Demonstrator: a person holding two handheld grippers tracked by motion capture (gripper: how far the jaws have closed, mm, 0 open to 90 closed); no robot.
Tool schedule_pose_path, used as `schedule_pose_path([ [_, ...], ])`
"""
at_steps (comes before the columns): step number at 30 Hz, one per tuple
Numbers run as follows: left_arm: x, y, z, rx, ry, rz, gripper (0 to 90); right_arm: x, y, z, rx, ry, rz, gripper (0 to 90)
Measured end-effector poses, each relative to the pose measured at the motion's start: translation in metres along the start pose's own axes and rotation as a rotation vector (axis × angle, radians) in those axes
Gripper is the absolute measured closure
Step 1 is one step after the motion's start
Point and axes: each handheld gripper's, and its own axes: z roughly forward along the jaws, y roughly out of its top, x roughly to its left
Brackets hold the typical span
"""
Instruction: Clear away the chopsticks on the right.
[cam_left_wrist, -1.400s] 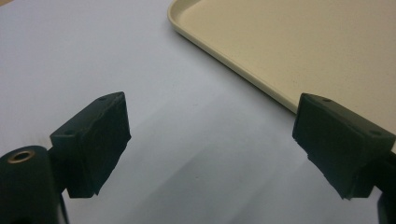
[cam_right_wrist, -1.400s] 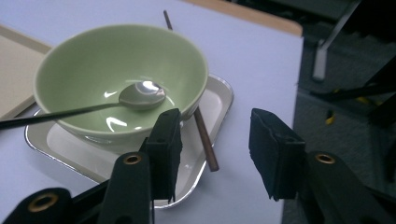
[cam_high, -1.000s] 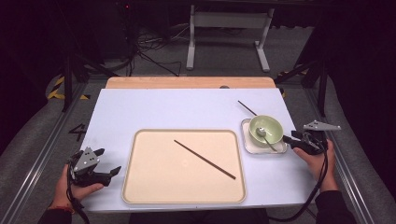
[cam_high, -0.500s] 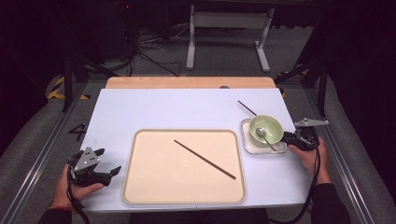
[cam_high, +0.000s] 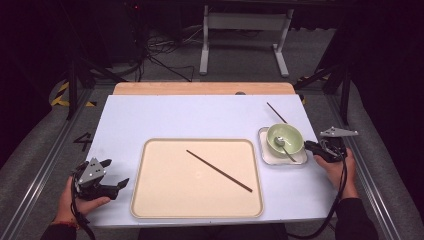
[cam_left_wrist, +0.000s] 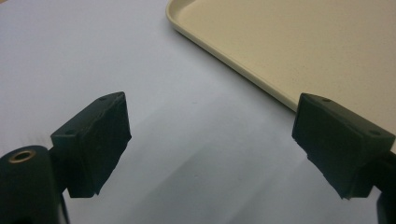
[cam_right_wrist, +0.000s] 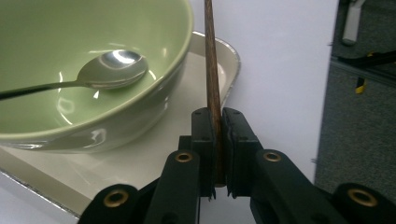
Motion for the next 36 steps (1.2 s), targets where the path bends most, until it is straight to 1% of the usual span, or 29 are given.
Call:
schedule_pose_path([
  [2, 0.000, 0.000, 0.000, 0.001, 0.001, 0.001, 12.6, -0.002, -0.001, -0.006, -0.023, -0.015, 0.012, 84.7],
  [5, 0.000, 0.000, 0.000, -0.001, 0.001, 0.000, 12.5, -0.004, -0.001, -0.014, -0.058, -0.022, 0.028, 84.6],
  [6, 0.000, 0.000, 0.000, -0.001, 0.002, 0.002, 12.5, -0.005, 0.000, -0.019, -0.076, -0.027, 0.041, 84.6],
  [9, 0.000, 0.000, -0.001, -0.002, 0.004, 0.001, 12.5, -0.005, 0.002, -0.031, -0.126, -0.022, 0.054, 84.7],
  [14, 0.000, 0.000, -0.001, -0.001, 0.001, 0.003, 12.4, 0.003, 0.009, -0.047, -0.185, -0.008, 0.046, 84.7],
  [21, 0.000, 0.000, 0.000, -0.001, 0.002, -0.001, 12.3, 0.025, 0.018, -0.065, -0.232, 0.031, -0.007, 84.7],
  [27, 0.000, 0.000, 0.000, 0.001, 0.000, 0.003, 12.2, 0.046, 0.027, -0.080, -0.270, 0.080, -0.052, 84.7],
  [29, 0.000, 0.001, -0.001, 0.001, 0.000, 0.000, 12.2, 0.054, 0.029, -0.084, -0.277, 0.102, -0.066, 84.7],
  [30, 0.000, 0.001, -0.001, 0.001, 0.000, 0.000, 12.2, 0.054, 0.029, -0.084, -0.277, 0.102, -0.066, 84.7],
  [31, 0.000, 0.001, -0.001, -0.002, -0.001, -0.001, 12.2, 0.063, 0.032, -0.087, -0.279, 0.116, -0.087, 84.6],
  [35, -0.001, 0.002, -0.002, -0.004, 0.002, 0.003, 12.2, 0.082, 0.037, -0.092, -0.282, 0.152, -0.124, 84.6],
  [36, -0.001, 0.001, -0.001, -0.007, -0.003, 0.002, 12.2, 0.082, 0.037, -0.092, -0.282, 0.152, -0.124, 84.6],
])
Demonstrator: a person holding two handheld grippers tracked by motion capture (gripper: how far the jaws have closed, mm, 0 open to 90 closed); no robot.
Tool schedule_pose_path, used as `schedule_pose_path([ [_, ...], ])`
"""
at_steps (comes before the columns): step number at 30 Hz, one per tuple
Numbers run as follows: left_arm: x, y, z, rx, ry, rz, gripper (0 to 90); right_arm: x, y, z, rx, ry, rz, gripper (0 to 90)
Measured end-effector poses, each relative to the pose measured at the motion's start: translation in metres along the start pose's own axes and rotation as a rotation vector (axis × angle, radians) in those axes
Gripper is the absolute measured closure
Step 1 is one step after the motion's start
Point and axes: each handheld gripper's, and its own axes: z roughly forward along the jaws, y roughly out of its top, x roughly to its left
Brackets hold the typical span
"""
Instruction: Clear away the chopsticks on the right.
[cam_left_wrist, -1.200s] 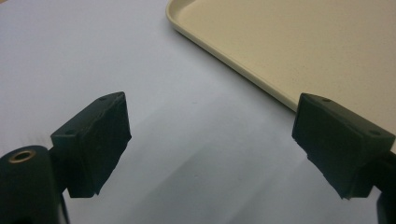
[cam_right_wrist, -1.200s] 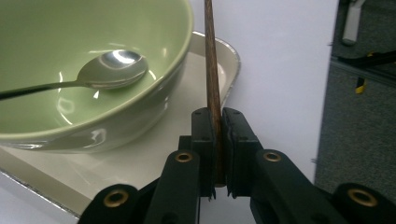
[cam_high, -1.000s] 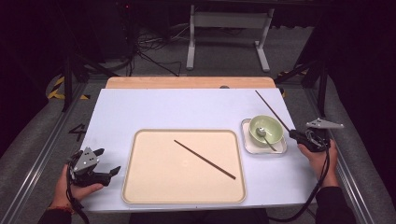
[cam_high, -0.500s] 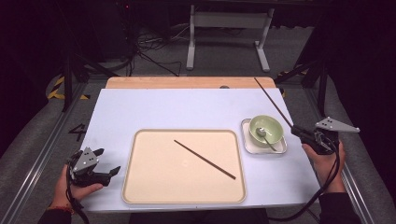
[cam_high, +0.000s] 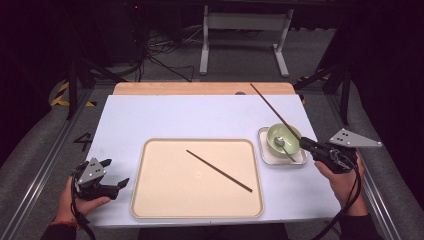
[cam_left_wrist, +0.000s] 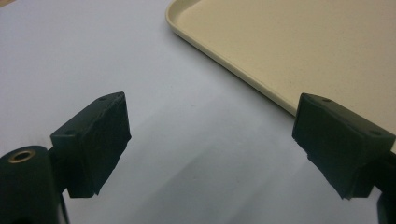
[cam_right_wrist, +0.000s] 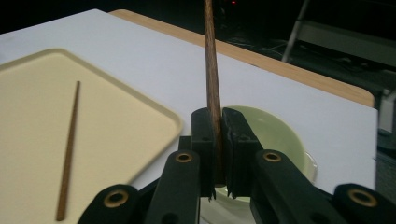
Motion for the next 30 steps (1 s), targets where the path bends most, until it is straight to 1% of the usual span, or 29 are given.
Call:
schedule_pose_path([
  [1, 0.000, 0.000, 0.000, 0.004, 0.002, -0.001, 12.2, 0.005, 0.002, 0.001, 0.003, 0.013, -0.017, 84.6],
  [3, 0.001, -0.001, 0.000, 0.006, 0.005, -0.003, 12.2, 0.014, 0.004, 0.004, 0.007, 0.043, -0.035, 84.6],
  [5, 0.001, -0.001, 0.000, 0.002, 0.001, -0.003, 12.2, 0.022, 0.006, 0.008, 0.018, 0.059, -0.057, 84.7],
  [7, 0.001, -0.001, -0.001, 0.001, 0.004, -0.004, 12.2, 0.028, 0.006, 0.010, 0.024, 0.080, -0.063, 84.6],
  [9, 0.001, -0.001, -0.001, 0.001, 0.008, -0.003, 12.2, 0.036, 0.007, 0.014, 0.036, 0.099, -0.080, 84.6],
  [14, 0.000, -0.001, -0.003, -0.012, 0.000, -0.005, 11.7, 0.056, 0.006, 0.021, 0.060, 0.159, -0.116, 84.7],
  [16, 0.000, -0.001, -0.004, -0.012, -0.001, -0.005, 11.7, 0.065, 0.003, 0.026, 0.081, 0.188, -0.131, 84.6],
  [19, 0.002, -0.002, -0.003, -0.009, 0.004, -0.003, 11.7, 0.078, -0.004, 0.039, 0.127, 0.223, -0.153, 84.6],
  [20, 0.002, -0.002, -0.003, -0.009, 0.004, -0.003, 11.7, 0.078, -0.004, 0.039, 0.127, 0.223, -0.153, 84.6],
  [21, 0.001, -0.002, -0.003, -0.010, -0.002, -0.005, 11.7, 0.080, -0.006, 0.042, 0.139, 0.229, -0.156, 84.6],
  [22, 0.001, -0.002, -0.003, -0.011, 0.000, -0.004, 11.7, 0.086, -0.011, 0.051, 0.167, 0.248, -0.170, 84.6],
  [23, 0.001, -0.002, -0.003, -0.010, 0.000, -0.004, 11.7, 0.088, -0.013, 0.054, 0.178, 0.252, -0.169, 84.6],
  [24, 0.001, -0.002, -0.003, -0.009, 0.000, 0.000, 11.7, 0.088, -0.013, 0.054, 0.178, 0.252, -0.169, 84.6],
  [27, 0.001, -0.003, -0.003, -0.006, -0.001, -0.003, 11.7, 0.092, -0.020, 0.065, 0.212, 0.269, -0.174, 84.6],
  [30, 0.001, -0.003, -0.003, -0.008, 0.000, -0.001, 11.7, 0.094, -0.028, 0.072, 0.245, 0.284, -0.173, 84.6],
])
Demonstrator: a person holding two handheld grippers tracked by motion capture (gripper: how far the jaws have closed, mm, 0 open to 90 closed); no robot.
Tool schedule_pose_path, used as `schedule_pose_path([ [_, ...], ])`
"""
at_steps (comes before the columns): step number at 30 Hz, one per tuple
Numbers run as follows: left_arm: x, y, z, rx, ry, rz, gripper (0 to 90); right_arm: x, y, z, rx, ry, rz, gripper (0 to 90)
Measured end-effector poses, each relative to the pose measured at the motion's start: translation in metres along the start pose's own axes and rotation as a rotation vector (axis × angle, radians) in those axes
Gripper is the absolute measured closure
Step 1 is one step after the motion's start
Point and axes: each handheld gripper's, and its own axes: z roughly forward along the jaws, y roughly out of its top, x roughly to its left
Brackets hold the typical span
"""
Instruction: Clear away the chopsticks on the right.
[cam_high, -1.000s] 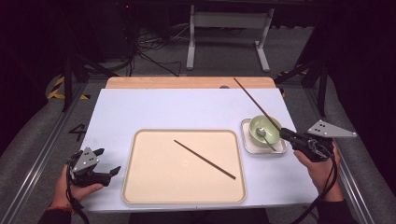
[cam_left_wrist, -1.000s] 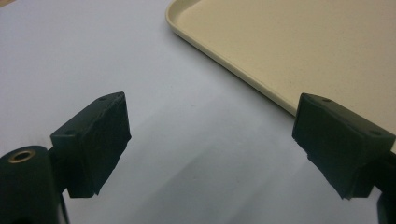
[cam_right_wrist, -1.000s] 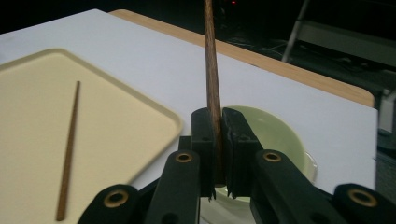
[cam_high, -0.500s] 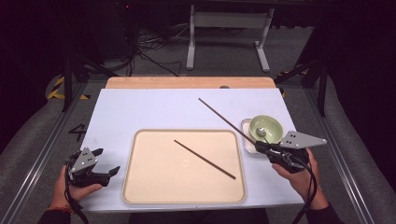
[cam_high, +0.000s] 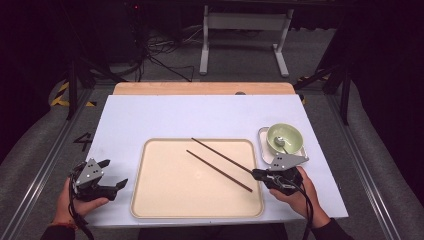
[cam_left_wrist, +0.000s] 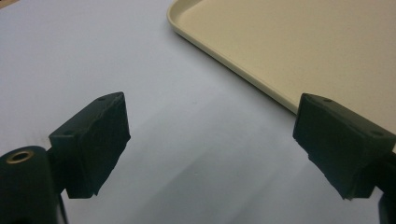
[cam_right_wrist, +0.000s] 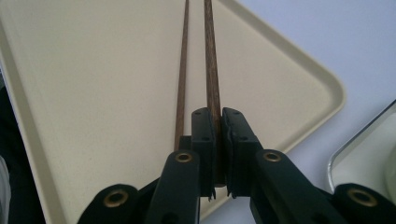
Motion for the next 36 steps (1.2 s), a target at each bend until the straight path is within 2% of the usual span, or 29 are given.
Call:
schedule_pose_path([
  [2, 0.000, 0.000, 0.000, 0.001, 0.000, -0.002, 11.7, 0.000, -0.002, 0.002, 0.005, 0.005, 0.000, 84.6],
  [6, -0.001, 0.000, 0.001, 0.006, -0.002, 0.003, 11.7, 0.002, -0.008, 0.014, 0.056, 0.019, -0.011, 84.6],
  [10, 0.000, 0.000, 0.001, 0.004, -0.001, 0.002, 11.7, 0.001, -0.010, 0.021, 0.073, 0.025, -0.008, 84.5],
  [30, 0.000, 0.000, 0.003, 0.013, -0.007, 0.006, 11.7, -0.002, -0.013, 0.043, 0.099, 0.054, 0.040, 83.8],
  [33, 0.000, 0.000, 0.002, 0.014, -0.005, 0.005, 11.7, 0.001, -0.012, 0.044, 0.119, 0.052, 0.033, 81.3],
  [36, 0.001, 0.000, 0.002, 0.012, -0.008, 0.003, 11.7, 0.001, -0.010, 0.041, 0.101, 0.062, 0.048, 77.9],
])
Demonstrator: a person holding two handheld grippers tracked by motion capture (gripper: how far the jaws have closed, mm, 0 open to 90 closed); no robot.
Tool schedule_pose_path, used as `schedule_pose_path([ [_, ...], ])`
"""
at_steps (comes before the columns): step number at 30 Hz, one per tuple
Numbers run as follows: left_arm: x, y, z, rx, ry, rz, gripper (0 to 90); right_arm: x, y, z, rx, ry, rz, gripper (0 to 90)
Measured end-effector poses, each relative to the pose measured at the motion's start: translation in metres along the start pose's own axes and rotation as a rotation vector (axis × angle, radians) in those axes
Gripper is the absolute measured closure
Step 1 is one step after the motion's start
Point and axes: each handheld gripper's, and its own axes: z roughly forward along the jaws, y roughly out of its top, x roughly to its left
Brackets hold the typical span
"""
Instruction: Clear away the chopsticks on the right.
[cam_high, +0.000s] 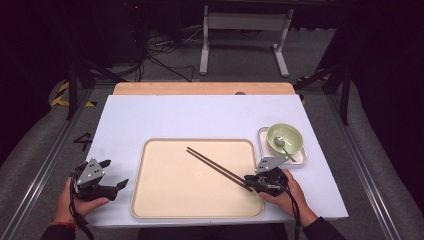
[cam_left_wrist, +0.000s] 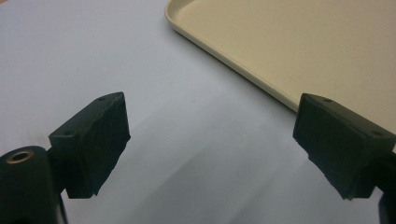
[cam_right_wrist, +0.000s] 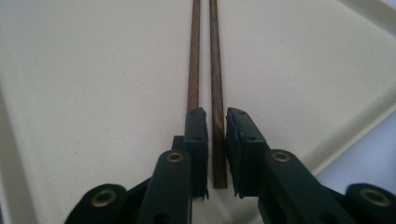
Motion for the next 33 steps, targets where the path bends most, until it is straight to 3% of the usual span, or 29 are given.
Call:
schedule_pose_path([
  [2, 0.001, 0.000, 0.000, 0.002, 0.002, -0.001, 11.7, 0.000, 0.004, -0.003, -0.021, -0.004, 0.007, 76.1],
  [7, 0.000, 0.001, 0.001, 0.001, -0.001, 0.002, 11.7, 0.006, 0.030, 0.000, -0.072, -0.010, -0.050, 69.9],
  [11, 0.000, 0.000, 0.000, -0.002, -0.002, -0.001, 11.7, 0.011, 0.053, 0.020, -0.066, -0.012, -0.112, 63.7],
  [19, 0.001, 0.000, 0.000, -0.005, -0.005, -0.003, 11.7, 0.007, 0.090, 0.070, -0.010, -0.001, -0.147, 56.7],
  [28, 0.001, 0.000, 0.000, -0.007, -0.007, -0.003, 11.7, 0.003, 0.108, 0.107, 0.047, 0.000, -0.144, 58.6],
  [30, 0.001, -0.001, 0.001, -0.006, -0.009, -0.003, 11.7, 0.000, 0.111, 0.110, 0.047, -0.008, -0.113, 60.9],
  [33, 0.001, 0.000, 0.001, -0.004, -0.012, 0.002, 11.7, -0.003, 0.111, 0.110, 0.040, -0.007, -0.063, 71.1],
])
